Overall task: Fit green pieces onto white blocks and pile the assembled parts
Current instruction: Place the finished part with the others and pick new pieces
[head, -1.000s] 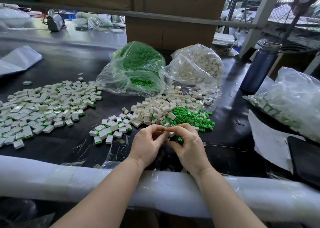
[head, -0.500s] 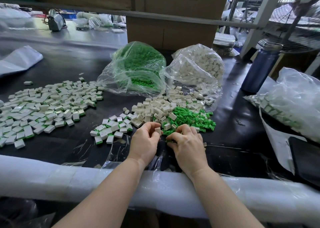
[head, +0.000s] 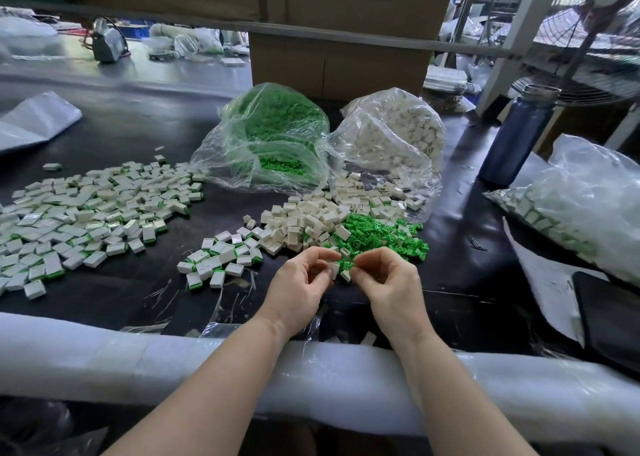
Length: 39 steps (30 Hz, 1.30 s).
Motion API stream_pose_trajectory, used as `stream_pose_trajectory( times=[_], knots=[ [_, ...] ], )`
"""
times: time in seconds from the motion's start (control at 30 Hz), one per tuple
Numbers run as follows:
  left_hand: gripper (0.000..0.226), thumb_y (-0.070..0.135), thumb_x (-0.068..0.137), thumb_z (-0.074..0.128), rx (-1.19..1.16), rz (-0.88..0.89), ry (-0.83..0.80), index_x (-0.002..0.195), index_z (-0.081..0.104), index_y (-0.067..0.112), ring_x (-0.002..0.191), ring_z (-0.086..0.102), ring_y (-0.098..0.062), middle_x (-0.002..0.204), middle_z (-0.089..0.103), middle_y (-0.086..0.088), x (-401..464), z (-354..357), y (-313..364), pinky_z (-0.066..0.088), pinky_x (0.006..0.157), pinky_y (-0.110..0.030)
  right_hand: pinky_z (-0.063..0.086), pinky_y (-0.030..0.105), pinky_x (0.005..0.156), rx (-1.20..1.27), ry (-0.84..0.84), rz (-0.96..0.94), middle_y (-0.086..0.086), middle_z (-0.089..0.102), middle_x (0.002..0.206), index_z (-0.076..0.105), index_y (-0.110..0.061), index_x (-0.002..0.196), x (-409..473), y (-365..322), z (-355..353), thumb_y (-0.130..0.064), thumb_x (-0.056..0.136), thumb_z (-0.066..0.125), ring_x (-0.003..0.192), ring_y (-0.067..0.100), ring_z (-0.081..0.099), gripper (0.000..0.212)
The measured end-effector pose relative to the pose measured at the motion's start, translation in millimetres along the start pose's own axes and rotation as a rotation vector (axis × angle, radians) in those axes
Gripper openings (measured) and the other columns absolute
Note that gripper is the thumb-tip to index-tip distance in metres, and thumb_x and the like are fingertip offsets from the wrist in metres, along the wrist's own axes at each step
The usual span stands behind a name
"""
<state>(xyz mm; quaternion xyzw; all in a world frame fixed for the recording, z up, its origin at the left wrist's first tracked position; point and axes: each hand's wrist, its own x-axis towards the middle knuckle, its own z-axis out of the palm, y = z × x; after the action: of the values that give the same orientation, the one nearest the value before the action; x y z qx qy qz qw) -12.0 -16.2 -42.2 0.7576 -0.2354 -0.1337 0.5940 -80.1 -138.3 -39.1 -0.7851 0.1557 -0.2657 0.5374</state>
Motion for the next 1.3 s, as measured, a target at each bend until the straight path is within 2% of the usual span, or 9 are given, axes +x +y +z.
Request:
stream_pose_trajectory(
  times=[0.1,0.23,0.43,0.6,0.83,0.97,1.03,1.17,1.3],
  knots=[
    [0.015,0.009,0.088,0.06,-0.018,-0.003,-0.002,0.092,0.06,0.023,0.08,0.067,-0.019,0.08,0.066,0.002,0.9,0.0,-1.8,0.054,0.086,-0.04,0.048,0.011,0.067,0.138,-0.011,0.049,-0.003,0.068,0.076,0.067,-0.017,0.08,0.4,-0.3,-3.0,0.004,0.077,0.07,0.068,-0.003,0.062,0.022],
    [0.018,0.008,0.087,0.062,-0.012,0.005,-0.06,0.087,0.064,0.025,0.081,0.067,-0.019,0.083,0.068,-0.001,0.6,-0.8,-0.7,0.054,0.085,-0.037,0.05,0.014,0.068,0.121,-0.046,0.044,-0.001,0.068,0.073,0.068,-0.015,0.076,0.6,0.1,-1.9,0.004,0.079,0.068,0.068,0.003,0.062,0.019],
    [0.018,0.007,0.086,0.063,-0.034,0.008,-0.069,0.09,0.066,0.024,0.079,0.062,-0.013,0.085,0.067,-0.003,0.5,-1.1,-0.8,0.054,0.085,-0.033,0.049,0.014,0.065,0.061,-0.079,0.019,-0.016,0.065,0.064,0.067,-0.016,0.071,-0.3,-0.1,-1.1,0.004,0.079,0.067,0.064,-0.002,0.059,0.021],
    [0.016,0.006,0.084,0.066,-0.049,0.009,-0.025,0.082,0.067,0.023,0.072,0.062,-0.009,0.075,0.067,0.003,2.0,-1.8,-2.2,0.054,0.078,-0.028,0.049,0.014,0.064,0.046,-0.081,0.012,-0.022,0.064,0.065,0.067,-0.017,0.07,-0.4,-0.5,-0.4,0.002,0.08,0.067,0.064,-0.003,0.058,0.021],
    [0.022,0.003,0.085,0.063,-0.036,0.02,-0.046,0.079,0.069,0.023,0.076,0.063,-0.013,0.077,0.068,-0.001,1.4,-0.6,-2.8,0.055,0.081,-0.031,0.049,0.023,0.058,0.08,-0.107,0.077,-0.001,0.062,0.064,0.064,-0.014,0.074,-0.9,0.9,-0.4,0.004,0.08,0.067,0.058,0.007,0.055,0.019],
    [0.023,0.002,0.085,0.062,-0.009,0.026,-0.076,0.078,0.069,0.022,0.072,0.062,-0.009,0.074,0.067,0.003,0.2,-1.1,-2.7,0.054,0.076,-0.023,0.05,0.032,0.06,0.073,-0.114,0.104,0.005,0.06,0.065,0.061,-0.013,0.074,-1.0,1.5,-1.8,0.007,0.076,0.067,0.058,0.013,0.055,0.021],
    [0.023,0.002,0.086,0.062,0.017,0.032,-0.095,0.078,0.069,0.022,0.072,0.061,-0.008,0.074,0.066,0.005,-0.2,-1.2,-2.6,0.054,0.077,-0.021,0.05,0.032,0.058,0.068,-0.125,0.116,0.005,0.06,0.063,0.06,-0.013,0.071,-1.4,1.6,-2.6,0.008,0.074,0.067,0.057,0.013,0.055,0.023],
    [0.021,0.0,0.086,0.061,-0.002,0.032,-0.122,0.079,0.069,0.018,0.076,0.061,-0.012,0.073,0.065,0.002,-1.1,-0.6,-1.6,0.054,0.085,-0.031,0.048,0.026,0.052,0.092,-0.137,0.141,0.004,0.06,0.06,0.06,-0.013,0.067,-1.1,2.2,-3.7,0.011,0.072,0.067,0.053,0.011,0.054,0.026],
    [0.018,0.0,0.086,0.061,0.021,0.029,-0.133,0.08,0.069,0.015,0.076,0.06,-0.011,0.074,0.064,0.002,-1.6,-0.3,0.1,0.052,0.087,-0.032,0.045,0.02,0.047,0.119,-0.153,0.159,-0.003,0.06,0.056,0.059,-0.012,0.064,-0.9,3.1,-4.9,0.013,0.07,0.067,0.047,0.006,0.052,0.027]
  ],
)
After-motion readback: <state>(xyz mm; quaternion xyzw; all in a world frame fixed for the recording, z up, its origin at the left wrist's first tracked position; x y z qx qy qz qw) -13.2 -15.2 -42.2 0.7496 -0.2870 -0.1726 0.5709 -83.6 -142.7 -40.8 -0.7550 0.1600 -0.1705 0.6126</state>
